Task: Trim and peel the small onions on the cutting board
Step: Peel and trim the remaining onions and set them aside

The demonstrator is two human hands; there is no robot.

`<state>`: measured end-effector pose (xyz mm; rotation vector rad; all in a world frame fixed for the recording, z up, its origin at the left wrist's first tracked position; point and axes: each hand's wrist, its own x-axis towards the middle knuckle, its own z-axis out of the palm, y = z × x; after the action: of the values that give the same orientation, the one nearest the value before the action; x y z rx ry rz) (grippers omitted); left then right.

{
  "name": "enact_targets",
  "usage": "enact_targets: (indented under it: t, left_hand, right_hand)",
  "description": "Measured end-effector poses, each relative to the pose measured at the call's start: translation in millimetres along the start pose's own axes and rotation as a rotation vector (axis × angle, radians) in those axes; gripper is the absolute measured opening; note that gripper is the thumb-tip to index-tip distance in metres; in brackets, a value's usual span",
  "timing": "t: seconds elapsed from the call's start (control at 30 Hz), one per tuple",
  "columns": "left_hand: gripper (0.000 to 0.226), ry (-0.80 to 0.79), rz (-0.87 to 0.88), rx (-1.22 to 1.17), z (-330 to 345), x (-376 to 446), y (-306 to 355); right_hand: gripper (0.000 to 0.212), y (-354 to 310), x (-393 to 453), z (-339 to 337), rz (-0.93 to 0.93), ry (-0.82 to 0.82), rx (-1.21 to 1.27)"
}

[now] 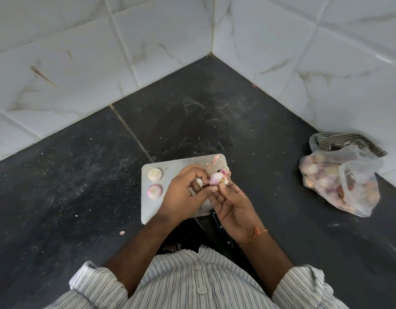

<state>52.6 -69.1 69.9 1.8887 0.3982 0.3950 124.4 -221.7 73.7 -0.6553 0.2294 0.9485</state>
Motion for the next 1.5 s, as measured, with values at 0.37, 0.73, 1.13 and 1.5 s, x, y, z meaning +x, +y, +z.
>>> enact_targets:
  t: [0.37, 0.73, 1.13, 1.5]
  left_hand:
    - [0.032, -0.011, -0.104, -0.061, -1.5, -2.7, -4.5]
    - [0.026, 0.032, -0.199, -0.149, 4.7, 1.7, 1.9]
    - [0.020, -0.036, -0.199, -0.120, 8.9, 9.0, -3.3]
    - [0.033, -0.151, 0.011, 0.044, 6.4, 11.5, -9.7]
  right_hand:
    - [0.039, -18.2, 10.0, -15.5, 0.092, -0.047, -0.214]
    - [0.038, -19.3, 16.6, -4.9, -0.011, -0.032, -0.284]
    - [0.046, -9.5, 18.3, -14.4, -0.124, 0.076, -0.291]
    - [0.041, 2.2, 16.5, -13.5, -0.091, 0.111, -0.152]
